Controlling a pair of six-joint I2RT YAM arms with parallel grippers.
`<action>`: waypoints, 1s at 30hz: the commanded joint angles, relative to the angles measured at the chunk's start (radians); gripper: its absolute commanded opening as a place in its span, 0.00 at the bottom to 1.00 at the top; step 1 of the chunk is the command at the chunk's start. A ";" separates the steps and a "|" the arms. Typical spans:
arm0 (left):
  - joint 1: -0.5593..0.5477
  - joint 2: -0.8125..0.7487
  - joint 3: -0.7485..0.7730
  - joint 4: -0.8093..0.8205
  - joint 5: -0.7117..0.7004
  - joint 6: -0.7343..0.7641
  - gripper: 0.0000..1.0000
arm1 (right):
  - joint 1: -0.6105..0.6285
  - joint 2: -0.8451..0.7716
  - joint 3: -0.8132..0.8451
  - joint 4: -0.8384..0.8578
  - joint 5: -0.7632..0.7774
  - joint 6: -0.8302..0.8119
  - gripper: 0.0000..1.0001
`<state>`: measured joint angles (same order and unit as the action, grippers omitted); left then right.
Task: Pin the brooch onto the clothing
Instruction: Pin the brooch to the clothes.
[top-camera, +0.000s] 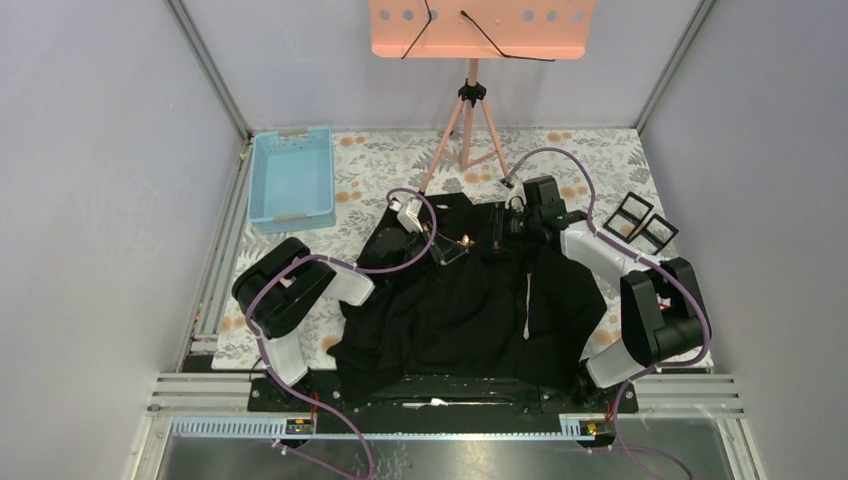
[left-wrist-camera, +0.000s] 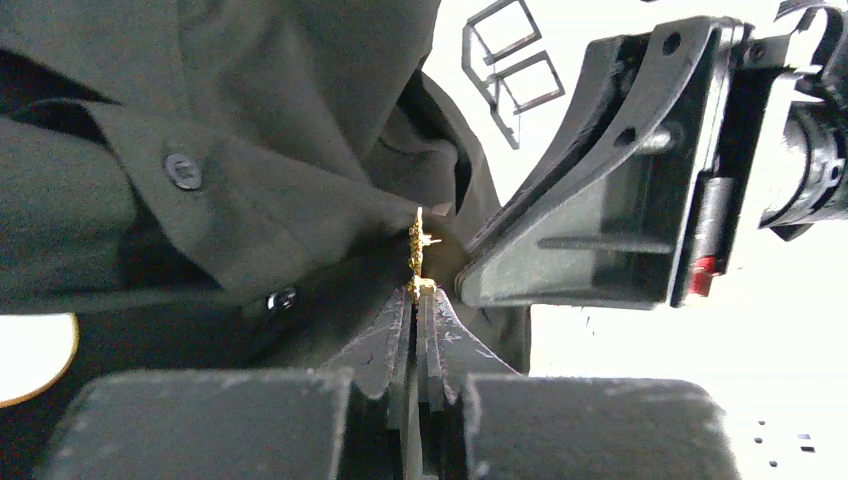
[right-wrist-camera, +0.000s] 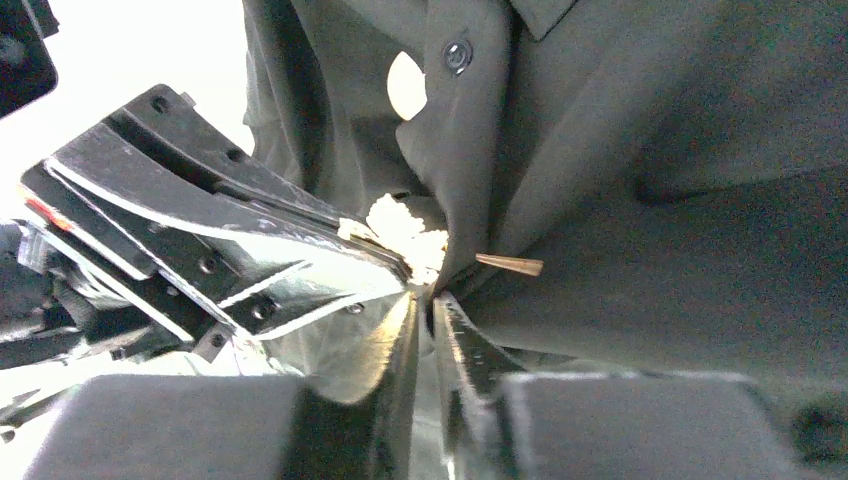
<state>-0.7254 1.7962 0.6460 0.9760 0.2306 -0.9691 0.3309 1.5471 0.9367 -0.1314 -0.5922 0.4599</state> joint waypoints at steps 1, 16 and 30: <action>-0.003 -0.008 0.002 0.147 0.002 0.001 0.00 | -0.004 -0.080 0.032 -0.045 0.011 -0.047 0.34; -0.003 -0.017 -0.010 0.183 0.038 0.042 0.00 | -0.039 -0.298 -0.024 -0.130 0.293 -0.092 0.61; -0.002 -0.032 -0.034 0.211 0.049 0.053 0.00 | -0.081 -0.116 -0.146 0.158 0.250 0.009 0.64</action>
<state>-0.7254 1.7958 0.6201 1.0981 0.2581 -0.9386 0.2543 1.3949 0.7979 -0.1322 -0.3264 0.4248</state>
